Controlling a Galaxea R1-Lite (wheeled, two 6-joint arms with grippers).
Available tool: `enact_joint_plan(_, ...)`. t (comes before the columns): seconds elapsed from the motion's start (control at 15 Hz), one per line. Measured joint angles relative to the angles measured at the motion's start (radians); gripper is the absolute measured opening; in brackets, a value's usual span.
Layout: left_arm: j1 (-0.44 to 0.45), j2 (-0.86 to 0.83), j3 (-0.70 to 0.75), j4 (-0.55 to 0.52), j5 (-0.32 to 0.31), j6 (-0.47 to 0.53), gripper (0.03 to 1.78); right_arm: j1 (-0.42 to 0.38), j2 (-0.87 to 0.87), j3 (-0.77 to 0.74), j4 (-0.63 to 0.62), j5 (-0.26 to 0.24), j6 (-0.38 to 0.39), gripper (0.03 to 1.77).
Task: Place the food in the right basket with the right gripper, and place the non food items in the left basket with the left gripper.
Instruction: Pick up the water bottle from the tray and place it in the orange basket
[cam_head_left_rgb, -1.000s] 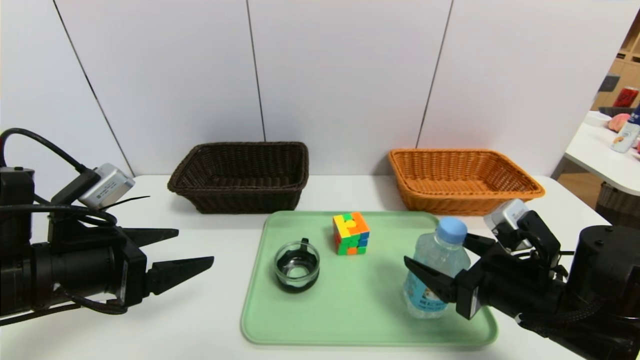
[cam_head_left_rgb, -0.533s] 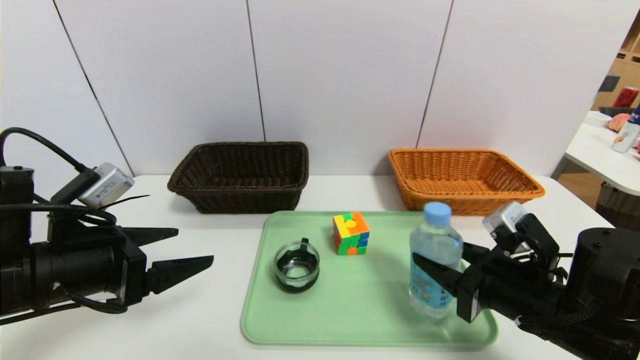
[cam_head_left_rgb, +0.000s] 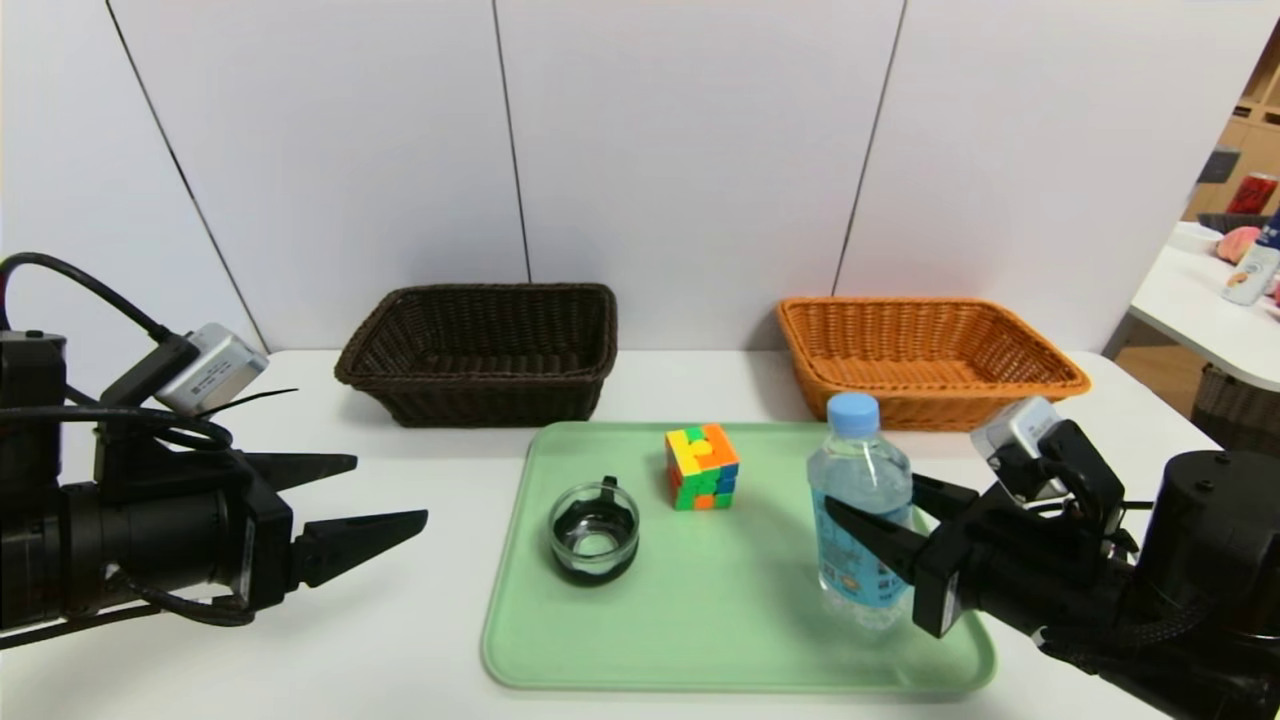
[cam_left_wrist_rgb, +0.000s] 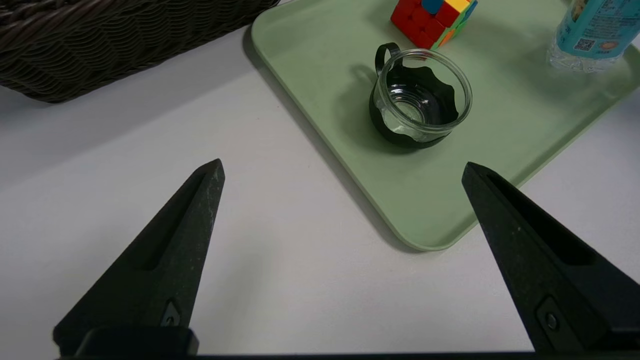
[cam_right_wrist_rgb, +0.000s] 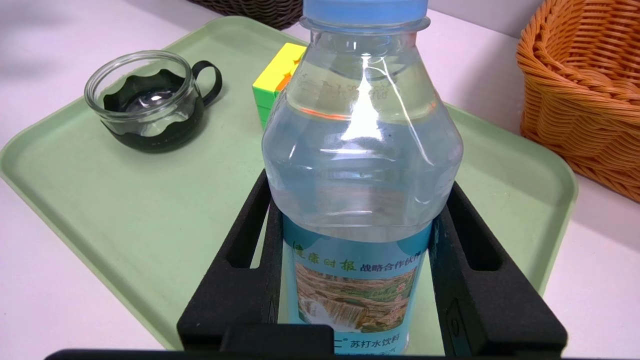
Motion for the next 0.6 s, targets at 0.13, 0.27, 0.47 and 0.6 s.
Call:
enact_joint_plan(0.13, 0.0, -0.001, 0.001, 0.0, 0.0, 0.009, 1.69, -0.002, -0.002, -0.003, -0.003, 0.0, 0.0, 0.82)
enact_joint_plan(0.27, 0.0, -0.002, 0.003, 0.0, 0.0, 0.009, 1.69, -0.004, -0.005, -0.01, -0.044, -0.016, 0.002, 0.82)
enact_joint_plan(0.47, 0.0, -0.011, 0.004, 0.001, -0.001, 0.009, 1.69, -0.005, -0.014, -0.036, -0.093, -0.079, -0.001, 0.82)
enact_joint_plan(0.6, 0.0, -0.014, 0.01, 0.001, -0.001, 0.009, 1.69, -0.005, -0.024, -0.061, -0.093, -0.119, 0.0, 0.82)
